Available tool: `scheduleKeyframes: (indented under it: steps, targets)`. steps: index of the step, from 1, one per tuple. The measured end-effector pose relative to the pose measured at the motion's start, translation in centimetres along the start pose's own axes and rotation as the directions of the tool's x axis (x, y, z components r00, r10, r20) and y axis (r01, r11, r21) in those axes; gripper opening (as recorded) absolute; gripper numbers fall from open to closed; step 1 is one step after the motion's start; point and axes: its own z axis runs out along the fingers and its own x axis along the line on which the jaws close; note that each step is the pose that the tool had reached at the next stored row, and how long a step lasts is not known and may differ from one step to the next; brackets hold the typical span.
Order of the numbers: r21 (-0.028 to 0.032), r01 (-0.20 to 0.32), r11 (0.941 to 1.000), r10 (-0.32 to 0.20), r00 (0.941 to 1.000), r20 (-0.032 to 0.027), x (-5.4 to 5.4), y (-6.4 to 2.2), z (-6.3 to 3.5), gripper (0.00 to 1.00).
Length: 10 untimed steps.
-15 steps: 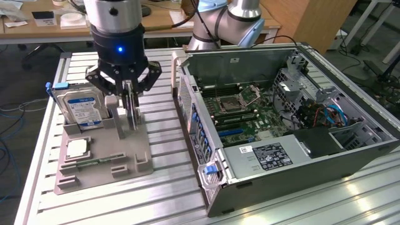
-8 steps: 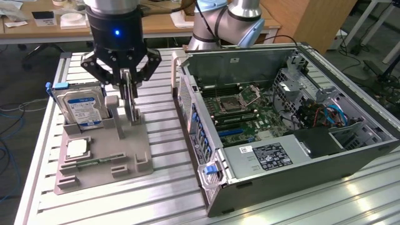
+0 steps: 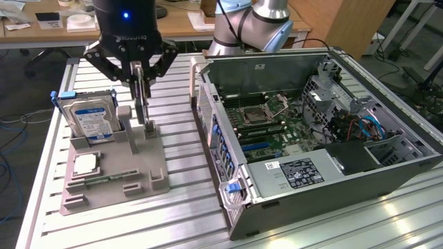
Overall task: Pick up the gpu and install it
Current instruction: 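Pick up the gpu and move the gpu toward the slot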
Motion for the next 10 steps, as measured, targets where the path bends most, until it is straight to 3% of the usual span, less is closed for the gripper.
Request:
scheduleKeyframes:
  steps: [10]
  targets:
    - [0.0000,0.000,1.0000,0.000,1.0000,0.0000,0.0,0.12,-2.60,0.28]
